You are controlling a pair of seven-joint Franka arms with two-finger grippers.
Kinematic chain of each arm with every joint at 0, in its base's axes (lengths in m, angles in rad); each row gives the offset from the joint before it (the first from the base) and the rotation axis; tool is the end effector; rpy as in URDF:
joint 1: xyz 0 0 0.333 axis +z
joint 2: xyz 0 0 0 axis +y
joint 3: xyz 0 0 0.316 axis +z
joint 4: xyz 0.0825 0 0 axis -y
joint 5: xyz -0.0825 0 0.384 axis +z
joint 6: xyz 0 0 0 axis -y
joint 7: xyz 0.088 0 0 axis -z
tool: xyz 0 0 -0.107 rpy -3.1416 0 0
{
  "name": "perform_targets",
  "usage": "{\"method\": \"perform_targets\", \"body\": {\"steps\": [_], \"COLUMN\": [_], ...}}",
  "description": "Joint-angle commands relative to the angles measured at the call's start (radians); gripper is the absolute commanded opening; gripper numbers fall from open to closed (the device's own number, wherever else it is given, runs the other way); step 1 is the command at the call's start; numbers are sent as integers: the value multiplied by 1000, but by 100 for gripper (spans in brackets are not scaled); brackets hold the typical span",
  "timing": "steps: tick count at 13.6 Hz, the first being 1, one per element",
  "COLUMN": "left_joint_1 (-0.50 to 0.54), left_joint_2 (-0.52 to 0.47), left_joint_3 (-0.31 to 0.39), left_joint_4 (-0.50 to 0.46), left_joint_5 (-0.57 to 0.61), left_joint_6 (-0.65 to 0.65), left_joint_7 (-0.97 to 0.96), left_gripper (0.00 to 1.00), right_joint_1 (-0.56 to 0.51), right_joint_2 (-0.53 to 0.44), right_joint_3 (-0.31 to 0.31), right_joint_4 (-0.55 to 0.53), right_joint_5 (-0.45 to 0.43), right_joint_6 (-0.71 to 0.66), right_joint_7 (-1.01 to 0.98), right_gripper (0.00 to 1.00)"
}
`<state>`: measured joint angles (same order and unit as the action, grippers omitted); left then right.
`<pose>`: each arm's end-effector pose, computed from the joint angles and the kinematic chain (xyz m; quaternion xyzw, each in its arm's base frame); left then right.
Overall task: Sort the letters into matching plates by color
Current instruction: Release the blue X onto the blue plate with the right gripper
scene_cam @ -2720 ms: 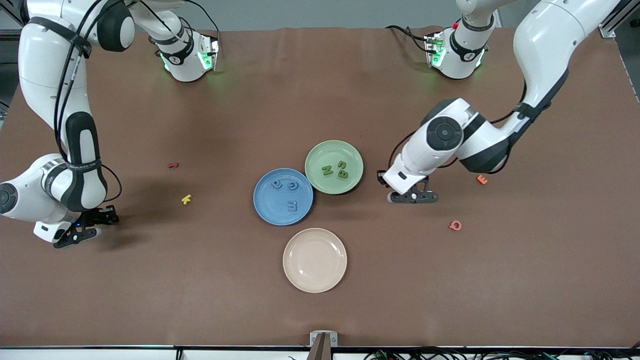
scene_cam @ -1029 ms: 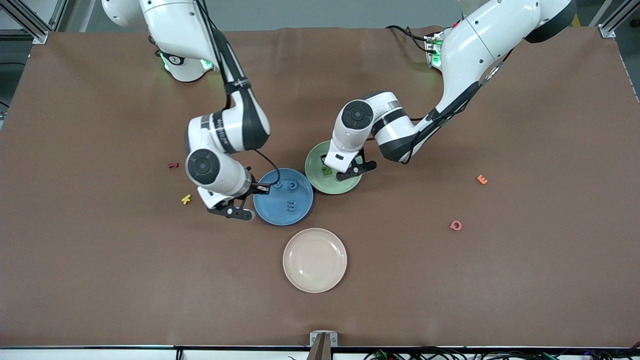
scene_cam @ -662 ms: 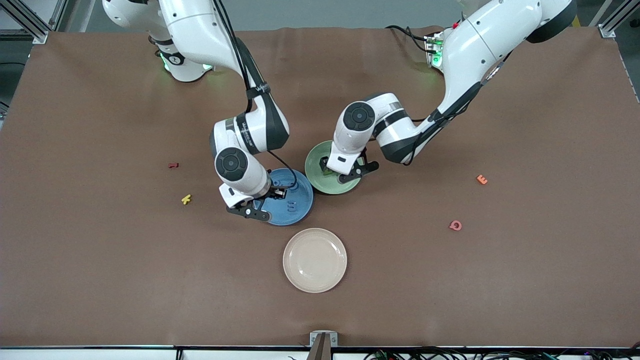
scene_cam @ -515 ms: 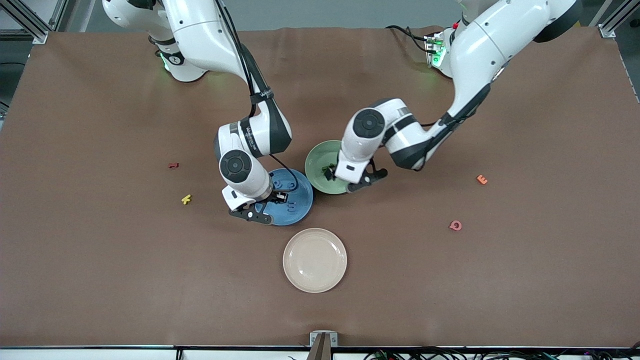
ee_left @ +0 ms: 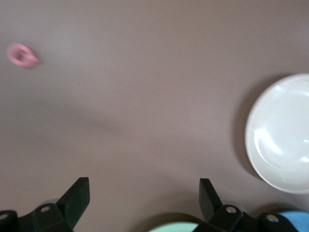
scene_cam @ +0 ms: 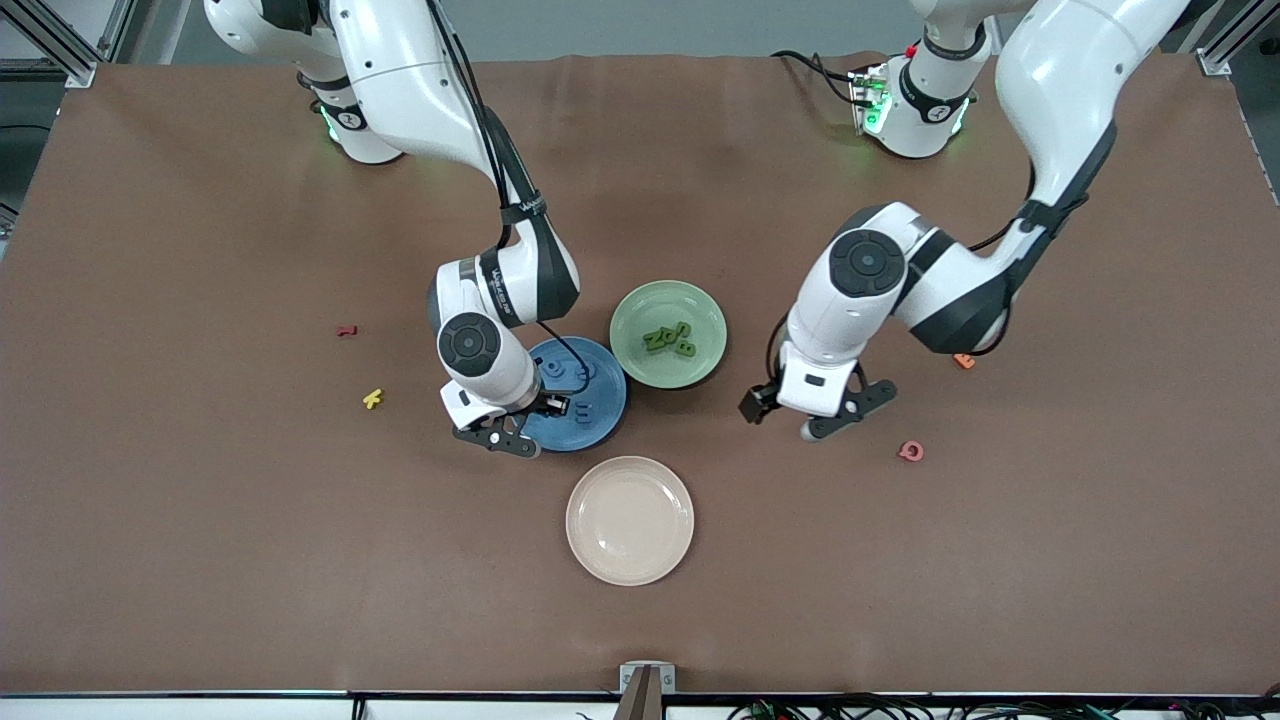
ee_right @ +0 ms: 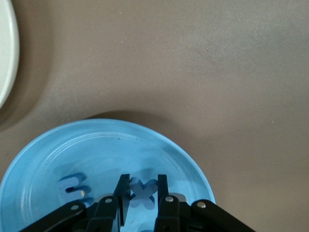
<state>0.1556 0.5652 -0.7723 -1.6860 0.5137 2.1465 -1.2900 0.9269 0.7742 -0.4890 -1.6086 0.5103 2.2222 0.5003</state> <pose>0.5935 -0.3161 0.3504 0.9679 0.2462 0.0473 0.0163 0.5946 0.3431 0.2068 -0.9899 0.1372 0.0320 0.0152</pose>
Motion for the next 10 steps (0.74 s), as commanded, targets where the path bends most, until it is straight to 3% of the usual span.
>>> {"method": "perform_targets", "body": {"steps": [1,4,5,7,10], "left_joint_1": [12,90,122,166,212], "left_joint_2": [-16,-14,-18,-42,-97], "left_joint_3": [7,5,4,1,1], "left_joint_4": [86,155,169,199,218], "left_joint_5": [5,3,5,3,2], "left_joint_6": [-131,-174,-190,-249,-321], "left_joint_7": [52,158,202,292,434], "left_gripper": [100,100,100,100,100], "right_joint_1": [-37,-39,-39,-39,-36], "right_joint_2": [39,42,42,42,21], "right_joint_3": [20,36,36,35,30], "right_joint_4": [59,62,62,65,78], "right_joint_5": [31,44,44,42,40], "right_joint_6": [-4,-4,-4,-6,-27], "right_joint_7": [9,11,11,9,3], "right_gripper": [16,17,22,60,98]}}
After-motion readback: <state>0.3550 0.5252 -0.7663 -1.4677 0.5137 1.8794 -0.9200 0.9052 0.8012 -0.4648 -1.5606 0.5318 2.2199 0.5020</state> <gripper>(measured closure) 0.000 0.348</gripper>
